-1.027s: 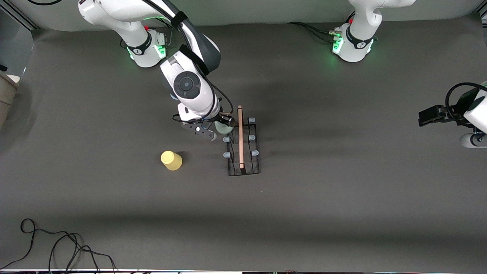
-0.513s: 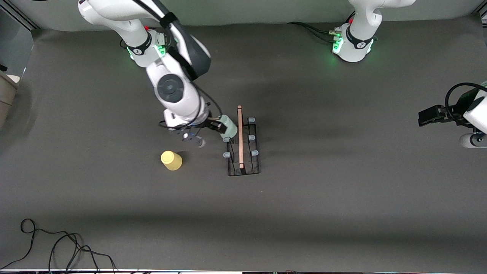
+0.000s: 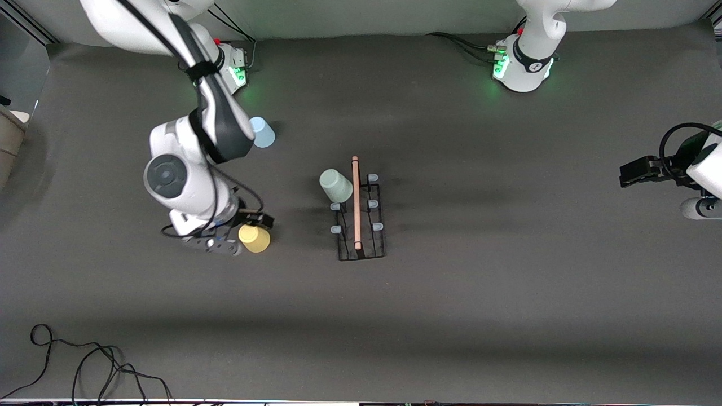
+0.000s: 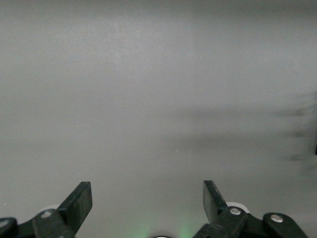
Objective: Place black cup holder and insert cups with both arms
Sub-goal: 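Move the right gripper to the yellow cup and grasp it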
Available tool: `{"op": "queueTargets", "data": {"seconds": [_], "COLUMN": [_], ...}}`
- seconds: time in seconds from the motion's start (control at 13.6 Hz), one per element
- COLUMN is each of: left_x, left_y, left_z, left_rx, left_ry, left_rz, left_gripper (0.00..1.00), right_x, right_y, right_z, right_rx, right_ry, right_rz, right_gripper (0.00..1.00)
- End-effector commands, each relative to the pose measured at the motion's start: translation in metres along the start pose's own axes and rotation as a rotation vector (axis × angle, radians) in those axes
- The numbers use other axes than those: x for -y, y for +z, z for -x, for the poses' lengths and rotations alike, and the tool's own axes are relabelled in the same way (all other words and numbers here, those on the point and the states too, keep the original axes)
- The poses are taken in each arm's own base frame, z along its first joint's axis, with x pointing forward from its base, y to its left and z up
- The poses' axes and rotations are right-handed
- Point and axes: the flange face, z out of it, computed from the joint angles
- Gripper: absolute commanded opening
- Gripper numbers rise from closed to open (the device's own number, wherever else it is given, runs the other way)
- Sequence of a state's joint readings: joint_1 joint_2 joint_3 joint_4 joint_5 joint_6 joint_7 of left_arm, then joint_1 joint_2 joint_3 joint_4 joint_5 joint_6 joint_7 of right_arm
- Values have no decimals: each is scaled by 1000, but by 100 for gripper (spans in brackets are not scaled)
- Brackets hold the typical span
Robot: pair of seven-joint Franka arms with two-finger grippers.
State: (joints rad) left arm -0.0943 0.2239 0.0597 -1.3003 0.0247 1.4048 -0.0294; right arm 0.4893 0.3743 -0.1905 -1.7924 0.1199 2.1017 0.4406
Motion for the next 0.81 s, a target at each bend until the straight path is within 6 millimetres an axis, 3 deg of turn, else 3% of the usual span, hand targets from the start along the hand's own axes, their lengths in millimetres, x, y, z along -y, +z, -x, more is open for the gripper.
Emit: {"op": "queueTargets", "data": {"seconds": [0.0, 0.51, 0.73], "left_x": [0, 0, 0], "left_y": [-4, -4, -4], "left_z": [8, 8, 8], "left_rx": [5, 5, 5], "left_ry": [12, 11, 11], "left_rz": [7, 7, 7], "left_gripper": [100, 100, 100], "right_x": [-22, -30, -24], "right_y": [19, 84, 110], "right_z": [-18, -23, -16], "right_rx": [-5, -38, -22], "right_ry": [-51, -51, -41], "right_rz": [0, 16, 5], "right_gripper": [100, 100, 100]}}
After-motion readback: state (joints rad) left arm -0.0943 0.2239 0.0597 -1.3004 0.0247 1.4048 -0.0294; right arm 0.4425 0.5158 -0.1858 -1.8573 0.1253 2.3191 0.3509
